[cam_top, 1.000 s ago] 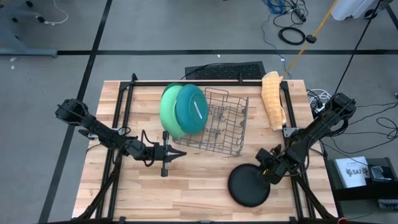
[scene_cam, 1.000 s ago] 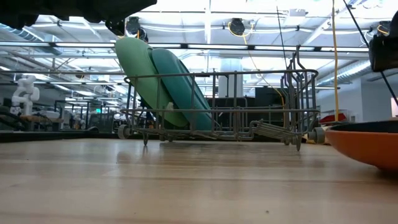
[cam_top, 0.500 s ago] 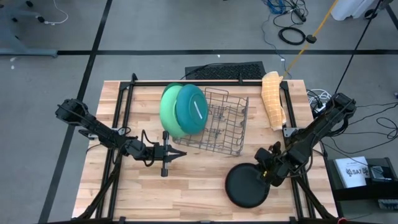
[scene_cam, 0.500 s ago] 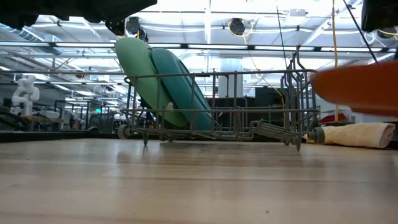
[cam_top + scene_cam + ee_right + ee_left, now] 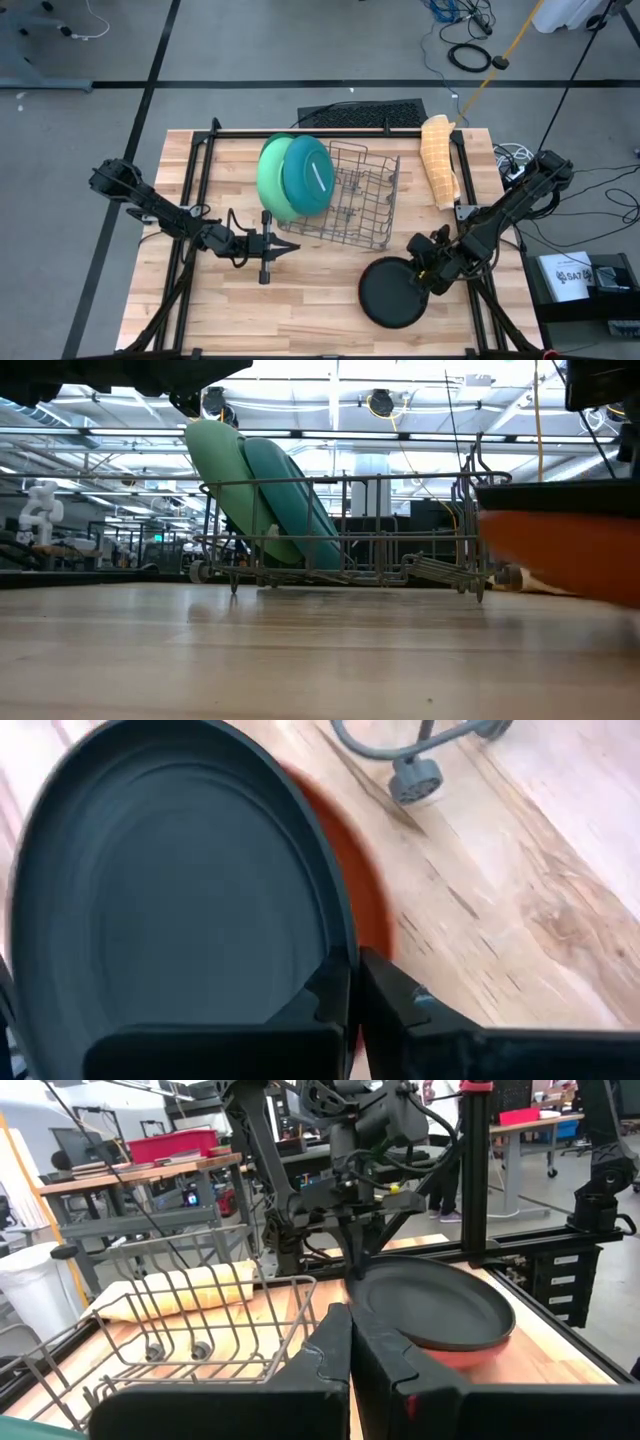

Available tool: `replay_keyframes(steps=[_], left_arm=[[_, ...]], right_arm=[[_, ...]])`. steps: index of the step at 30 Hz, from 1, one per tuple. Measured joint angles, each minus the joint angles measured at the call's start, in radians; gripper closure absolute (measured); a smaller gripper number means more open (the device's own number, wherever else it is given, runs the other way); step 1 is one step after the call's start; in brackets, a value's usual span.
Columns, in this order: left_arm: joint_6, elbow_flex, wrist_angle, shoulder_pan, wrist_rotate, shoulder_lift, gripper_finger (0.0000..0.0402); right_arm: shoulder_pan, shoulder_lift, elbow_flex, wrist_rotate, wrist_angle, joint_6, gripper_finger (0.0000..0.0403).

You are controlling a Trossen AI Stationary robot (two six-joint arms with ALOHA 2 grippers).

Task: Sort dishes
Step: Put the black plate into the dish rack

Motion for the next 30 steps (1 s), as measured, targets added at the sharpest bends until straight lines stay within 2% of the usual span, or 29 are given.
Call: replay_keyframes(steps=[13,18,21,25,27,30], left_arm=[[0.000,0.000,0.000,0.000,0.000,0.000,0.0400],[0.000,0.000,0.000,0.000,0.000,0.000,0.0395],[0.000,0.000,0.000,0.000,0.000,0.000,0.0363],[0.007,0.022,-0.001,-0.004,0.000,0.000,0.0284],[0.049,0.047,-0.001,-0.015,-0.010,0.000,0.0239],[0.190,0.116,-0.006,-0.050,-0.041,0.000,0.0183]], right_arm=[[-0.029,-0.003,0.000,0.079,0.196,-0.189,0.0400],[-0.067,-0.003,0.000,0.163,0.360,-0.385,0.0400],[-0.102,-0.003,0.000,0.196,0.449,-0.518,0.0400],[-0.161,-0.003,0.000,0.198,0.569,-0.678,0.0400],[-0.190,-0.003,0.000,0.189,0.626,-0.737,0.0400],[-0.231,-0.003,0.002,0.178,0.672,-0.791,0.0400]])
